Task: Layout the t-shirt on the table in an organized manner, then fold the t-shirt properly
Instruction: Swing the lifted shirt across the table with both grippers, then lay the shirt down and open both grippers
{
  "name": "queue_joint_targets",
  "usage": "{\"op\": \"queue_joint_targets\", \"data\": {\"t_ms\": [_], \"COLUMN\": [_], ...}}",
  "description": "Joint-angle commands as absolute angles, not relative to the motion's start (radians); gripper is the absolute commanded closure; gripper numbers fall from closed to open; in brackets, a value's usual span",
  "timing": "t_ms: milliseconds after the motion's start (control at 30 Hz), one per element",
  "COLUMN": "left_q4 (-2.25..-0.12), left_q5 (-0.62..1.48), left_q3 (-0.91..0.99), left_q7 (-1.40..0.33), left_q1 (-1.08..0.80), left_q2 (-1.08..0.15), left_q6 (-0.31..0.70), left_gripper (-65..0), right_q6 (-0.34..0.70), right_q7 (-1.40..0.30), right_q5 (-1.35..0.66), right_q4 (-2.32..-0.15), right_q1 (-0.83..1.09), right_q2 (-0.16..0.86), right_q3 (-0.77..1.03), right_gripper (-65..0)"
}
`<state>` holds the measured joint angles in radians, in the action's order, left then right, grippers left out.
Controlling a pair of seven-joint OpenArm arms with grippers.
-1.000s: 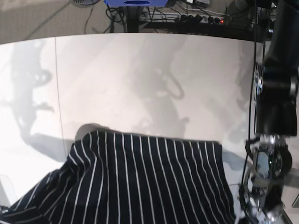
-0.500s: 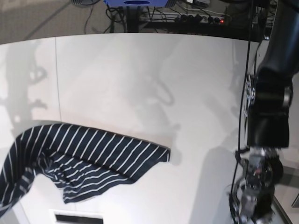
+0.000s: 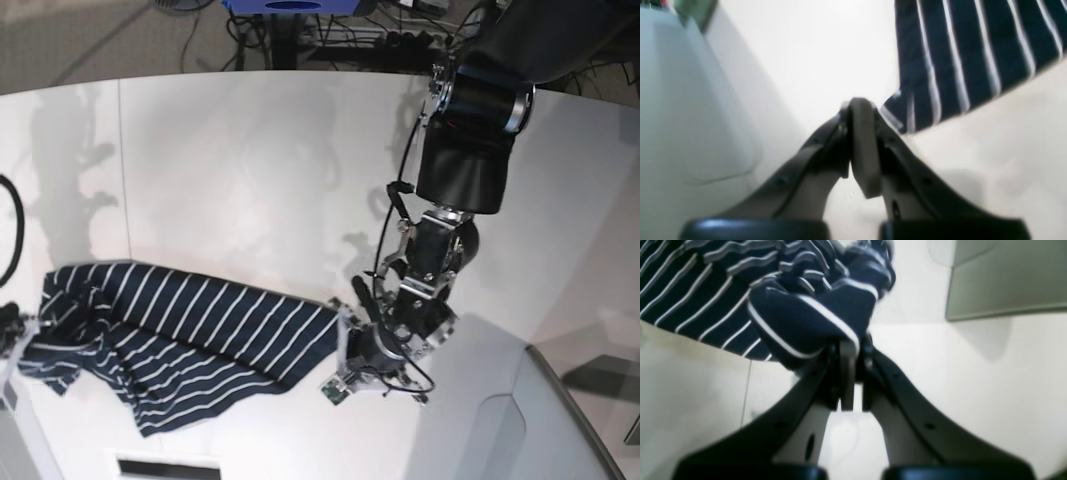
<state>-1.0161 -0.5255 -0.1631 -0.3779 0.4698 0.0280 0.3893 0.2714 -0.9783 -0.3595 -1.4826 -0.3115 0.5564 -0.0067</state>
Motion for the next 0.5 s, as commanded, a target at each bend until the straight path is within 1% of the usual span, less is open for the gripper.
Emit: {"op": "queue_joint_targets", "data": {"t_ms": [0, 67, 100, 200, 267, 333, 400, 467], "left_q4": [-0.972, -0.82, -0.728, -0.469, -0.263, -0.13, -0.088, -0.09], "left_q5": [-0.503, -0.452, -0.424, -0.352, -0.332, -0.334, -0.334, -0.334], "left_q3": [-0.16, -0.162, -0.162, -0.17, -0.171, -0.171, -0.171, -0.171], "left_q7": [-0.325, -0.18, -0.102, 0.068, 0.177, 0.277, 0.341, 0.344], "left_q1": [0.504, 0.536, 0.556, 0.634, 0.705, 0.75, 0.763, 0.769], "left_q2": [0.047, 0.062, 0.073, 0.097, 0.117, 0.127, 0.128, 0.128], "left_q6": [0.352, 0.275, 0.239, 0.176, 0.162, 0.157, 0.157, 0.156], "left_gripper": [-7.1, -14.8, -16.8, -16.9, -16.9, -16.9, -17.1, -17.4], "right_q6": [0.263, 0.263, 0.263, 0.263, 0.262, 0.262, 0.262, 0.262], "right_q7": [-0.957, -0.957, -0.957, -0.957, -0.957, -0.957, -0.957, -0.957], "right_q5": [-0.355, -0.355, -0.355, -0.355, -0.355, -0.355, -0.355, -0.355], "right_q4": [-1.498, -1.498, -1.498, -1.498, -1.498, -1.498, -1.498, -1.498], "right_q1": [-0.332, -0.315, -0.306, -0.286, -0.28, -0.265, -0.257, -0.239], "right_q2": [0.581, 0.581, 0.581, 0.585, 0.587, 0.587, 0.587, 0.582], "right_q3": [0.004, 0.004, 0.004, 0.005, 0.005, 0.005, 0.005, 0.005], "right_gripper": [0.0, 0.0, 0.0, 0.0, 0.0, 0.0, 0.0, 0.0]}}
